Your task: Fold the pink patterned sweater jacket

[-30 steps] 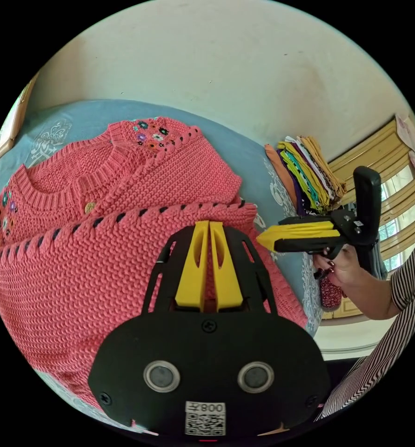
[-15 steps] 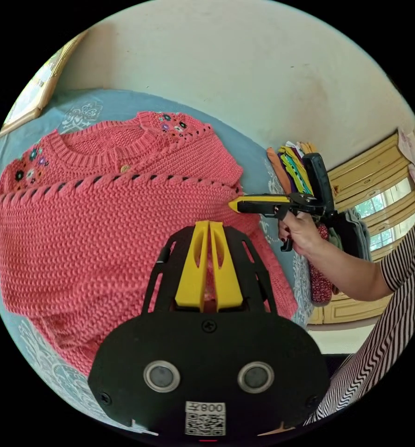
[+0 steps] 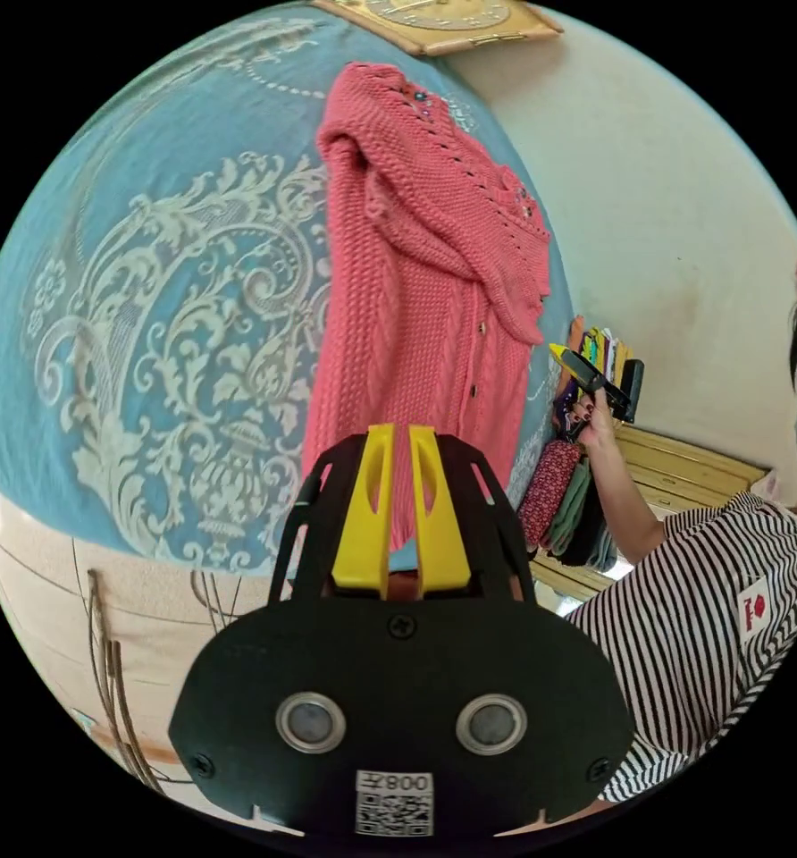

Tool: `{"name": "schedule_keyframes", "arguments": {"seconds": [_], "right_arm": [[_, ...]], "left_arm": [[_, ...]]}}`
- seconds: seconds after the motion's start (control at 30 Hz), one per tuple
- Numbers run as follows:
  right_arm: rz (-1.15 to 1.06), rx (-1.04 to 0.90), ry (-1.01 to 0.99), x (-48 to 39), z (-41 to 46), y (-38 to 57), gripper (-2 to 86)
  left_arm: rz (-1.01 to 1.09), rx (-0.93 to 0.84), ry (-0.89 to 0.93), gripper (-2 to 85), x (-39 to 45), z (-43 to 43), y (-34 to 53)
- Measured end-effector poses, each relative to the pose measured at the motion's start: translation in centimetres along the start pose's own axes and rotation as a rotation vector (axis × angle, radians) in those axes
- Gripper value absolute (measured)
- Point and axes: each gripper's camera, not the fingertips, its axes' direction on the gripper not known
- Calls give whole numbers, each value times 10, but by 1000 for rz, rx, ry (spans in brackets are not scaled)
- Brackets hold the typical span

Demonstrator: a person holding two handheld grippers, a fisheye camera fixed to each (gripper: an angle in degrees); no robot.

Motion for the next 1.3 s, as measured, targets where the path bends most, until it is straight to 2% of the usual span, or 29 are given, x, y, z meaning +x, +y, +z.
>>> {"name": "schedule_keyframes", "arguments": {"seconds": [0.2,0.37,0.5,0.67,0.8,1.0,1.3], "right_arm": [[142,-232,39,22,14,75,66],[243,-325,41,42,26,115,80],[268,-369,9,52,38,125,85],[306,-401,-25,66,54,131,87],[335,-401,-27,75,59,129,81],[357,-417,-98,89,61,123,46],[308,-504,-103,87,54,127,19]], "left_arm": [[-152,-129,-65,72,-59,9,52],[-212,-138,46,84,-90,23,68],[-200,-202,46,82,-108,39,74],[-241,-186,85,71,-133,39,83],[-227,-202,48,64,-145,39,84],[-256,-224,94,38,-167,40,86],[-243,-247,119,28,-179,29,98]]}}
